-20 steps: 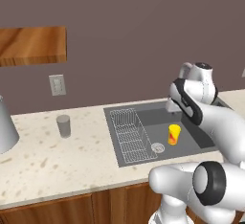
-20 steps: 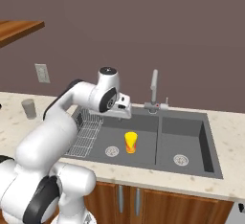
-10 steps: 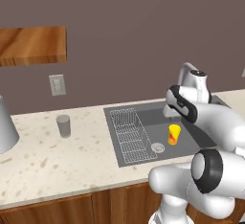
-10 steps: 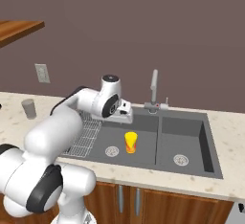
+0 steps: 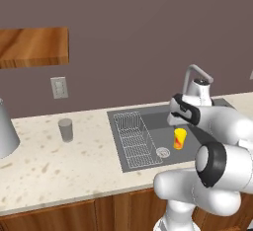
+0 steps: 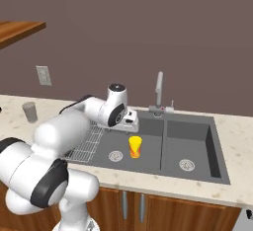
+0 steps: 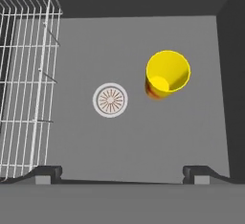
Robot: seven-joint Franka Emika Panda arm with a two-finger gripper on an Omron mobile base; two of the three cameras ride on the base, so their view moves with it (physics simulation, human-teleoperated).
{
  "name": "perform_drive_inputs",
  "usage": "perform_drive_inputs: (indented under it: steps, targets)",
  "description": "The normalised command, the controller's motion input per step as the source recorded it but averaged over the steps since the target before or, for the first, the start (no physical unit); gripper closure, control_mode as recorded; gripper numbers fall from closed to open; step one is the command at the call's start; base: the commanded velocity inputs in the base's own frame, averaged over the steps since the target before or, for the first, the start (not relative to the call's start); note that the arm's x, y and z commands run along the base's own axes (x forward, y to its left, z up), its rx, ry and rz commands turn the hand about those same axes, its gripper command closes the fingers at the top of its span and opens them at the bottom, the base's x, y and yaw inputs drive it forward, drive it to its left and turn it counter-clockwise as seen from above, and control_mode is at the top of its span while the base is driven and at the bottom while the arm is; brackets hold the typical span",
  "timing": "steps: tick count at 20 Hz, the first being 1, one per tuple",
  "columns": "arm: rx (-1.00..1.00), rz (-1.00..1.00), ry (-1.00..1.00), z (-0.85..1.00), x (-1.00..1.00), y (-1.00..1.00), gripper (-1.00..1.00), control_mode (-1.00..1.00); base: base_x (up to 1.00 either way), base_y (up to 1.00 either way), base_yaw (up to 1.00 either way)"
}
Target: Move any existing items from the left basin to the right basin for drying. Then move the glass cup from the counter to the left basin of the sink for washing.
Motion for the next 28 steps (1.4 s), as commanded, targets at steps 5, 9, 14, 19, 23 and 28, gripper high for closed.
perform_drive_inputs:
  steps: [5, 9, 14, 19, 23, 28]
  targets:
    - [0.00, 0.00, 0.00, -0.27, 0.11, -0.08, -1.00, -1.00, 0.00, 0.00, 0.00]
    - [0.00, 0.00, 0.00, -0.25, 0.12, -0.07, -1.00, -1.00, 0.00, 0.00, 0.00]
    - [0.00, 0.00, 0.00, -0.22, 0.14, -0.08, -1.00, -1.00, 0.00, 0.00, 0.00]
    - [0.00, 0.00, 0.00, -0.19, 0.11, -0.11, -1.00, -1.00, 0.00, 0.00, 0.00]
    - [0.00, 0.00, 0.00, -0.15, 0.11, -0.10, -1.00, -1.00, 0.00, 0.00, 0.00]
    - [0.00, 0.00, 0.00, -0.11, 0.16, -0.02, -1.00, -1.00, 0.00, 0.00, 0.00]
